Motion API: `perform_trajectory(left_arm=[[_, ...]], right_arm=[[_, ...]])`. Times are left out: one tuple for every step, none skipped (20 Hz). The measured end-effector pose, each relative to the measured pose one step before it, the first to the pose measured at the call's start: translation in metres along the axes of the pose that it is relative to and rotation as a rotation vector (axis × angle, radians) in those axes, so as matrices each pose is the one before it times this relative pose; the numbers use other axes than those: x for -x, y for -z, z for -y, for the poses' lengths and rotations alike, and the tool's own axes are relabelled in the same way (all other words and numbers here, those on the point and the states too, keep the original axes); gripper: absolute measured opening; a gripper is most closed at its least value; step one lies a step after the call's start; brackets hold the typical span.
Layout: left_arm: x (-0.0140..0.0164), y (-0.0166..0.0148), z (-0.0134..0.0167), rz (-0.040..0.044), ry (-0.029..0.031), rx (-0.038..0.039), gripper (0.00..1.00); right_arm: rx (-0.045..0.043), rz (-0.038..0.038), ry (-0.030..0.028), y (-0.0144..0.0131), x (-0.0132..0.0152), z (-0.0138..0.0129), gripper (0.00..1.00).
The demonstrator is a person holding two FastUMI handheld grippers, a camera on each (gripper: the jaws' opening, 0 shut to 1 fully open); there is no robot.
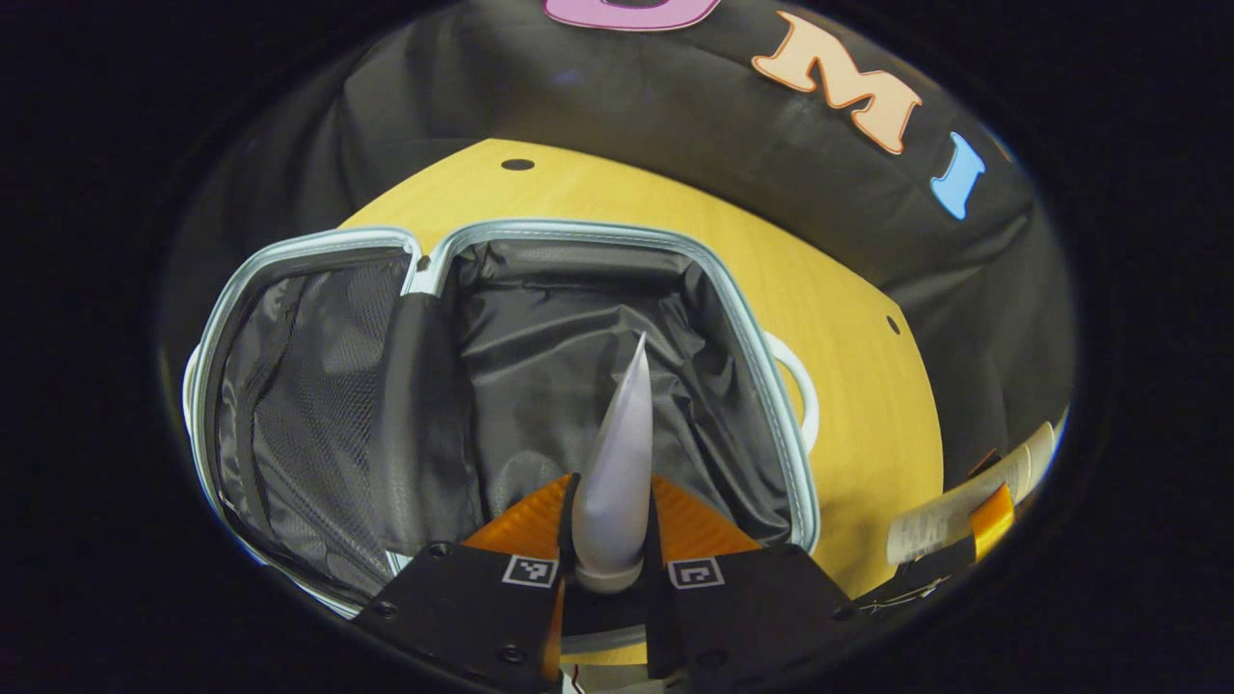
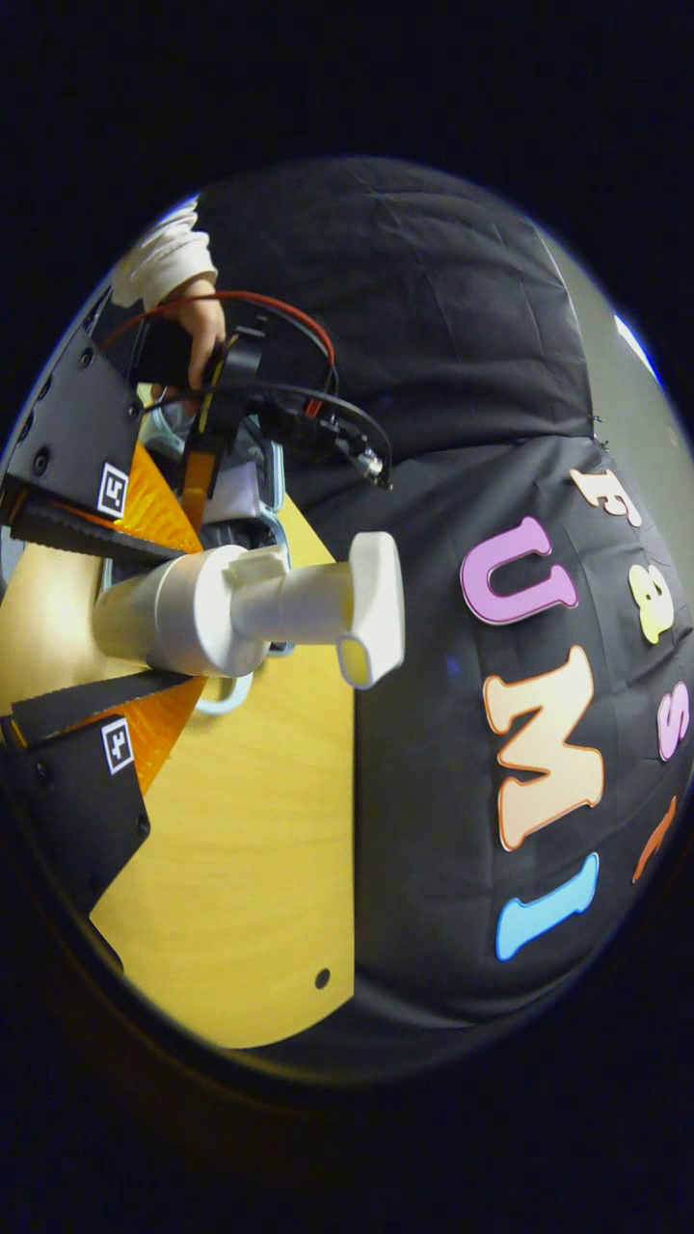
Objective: First open the suitcase, pack the skin care products into it, and then close the suitcase.
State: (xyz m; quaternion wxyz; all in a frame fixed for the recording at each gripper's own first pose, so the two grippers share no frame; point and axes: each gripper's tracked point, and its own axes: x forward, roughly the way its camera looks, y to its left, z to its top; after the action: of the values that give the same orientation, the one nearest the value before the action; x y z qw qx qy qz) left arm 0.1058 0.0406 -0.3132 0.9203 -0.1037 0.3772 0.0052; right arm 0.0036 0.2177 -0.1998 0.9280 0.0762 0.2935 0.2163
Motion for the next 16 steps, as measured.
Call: perform_trajectory(left_arm=[[-0.00132, -0.00288, 0.00020, 0.00378, 0.00870, 0.00869, 0.29], [-0.00093, -0.00088, -0.00213, -0.00711, 0.00162, 0.00315, 0.29], [-0.00031, -0.00346, -0.00250, 0.00744, -0.00789, -0.00203, 0.36], [0.00265, -0.00525, -0.00462, 0.01140, -0.01015, -0.00818, 0.34], [0.00076, -0.00319, -0.00159, 0.00950, -0.00007, -0.00135, 0.50], [0.00282, -0.00435, 0.00061, 0.01208, 0.00981, 0.00533, 0.66], [0.00331, -0.00506, 0.00104, 0.01383, 0.01119, 0.00725, 0.82], [0.00580, -0.00611, -0.00193, 0.02021, 0.00043, 0.00619, 0.84], [0.00550, -0.00518, -0.00338, 0.01977, -0.00067, 0.00203, 0.89], [0.00678, -0.00615, -0.00356, 0.02297, -0.00186, 0.00624, 0.94], [0.00881, -0.00641, -0.00272, 0.02601, 0.00351, 0.01002, 0.94], [0.00781, -0.00442, -0.00261, 0.02030, 0.00221, 0.01362, 0.94], [0.00966, -0.00584, -0.00272, 0.02083, 0.00564, 0.01582, 0.95], [0.00898, -0.00526, -0.00162, 0.01693, 0.01290, 0.01330, 0.94], [0.00977, -0.00647, -0.00303, 0.02045, 0.00944, 0.01301, 0.94], [0.01029, -0.00652, -0.00503, 0.01972, 0.00297, 0.01143, 0.94]], right_arm=[[0.00050, -0.01592, -0.01424, 0.00461, -0.00783, -0.01065, 0.60], [0.00119, -0.02071, -0.01217, 0.00422, -0.00841, -0.00780, 0.60], [-0.00173, -0.01751, -0.00877, 0.00580, -0.00654, -0.00648, 0.60], [0.00189, -0.01821, -0.00539, 0.00543, -0.00756, -0.00485, 0.60], [0.00478, -0.01781, 0.00081, 0.00519, -0.00665, -0.00241, 0.60], [0.00227, -0.02184, 0.00193, 0.00544, -0.00667, -0.00122, 0.60], [0.00077, -0.02428, 0.00557, 0.00721, -0.00649, -0.00036, 0.60], [0.00331, -0.01890, 0.01024, 0.00468, -0.00637, 0.00169, 0.59], [0.00280, -0.01742, 0.01042, 0.00358, -0.00489, 0.00173, 0.59], [-0.00062, -0.01944, 0.01357, 0.00260, -0.00497, 0.00302, 0.60], [-0.00727, -0.01273, 0.00508, 0.00256, -0.00455, 0.00141, 0.60], [-0.01401, -0.00696, 0.00721, -0.00093, -0.00472, 0.00078, 0.59], [-0.01108, -0.02178, 0.00564, 0.00436, -0.00153, 0.00061, 0.60], [-0.01286, -0.00972, 0.00410, 0.00044, -0.00148, 0.00074, 0.59], [-0.00864, -0.01752, 0.00432, 0.00065, -0.00292, 0.00102, 0.59], [-0.00545, -0.00879, 0.00293, 0.00013, -0.00413, 0.00093, 0.58]])
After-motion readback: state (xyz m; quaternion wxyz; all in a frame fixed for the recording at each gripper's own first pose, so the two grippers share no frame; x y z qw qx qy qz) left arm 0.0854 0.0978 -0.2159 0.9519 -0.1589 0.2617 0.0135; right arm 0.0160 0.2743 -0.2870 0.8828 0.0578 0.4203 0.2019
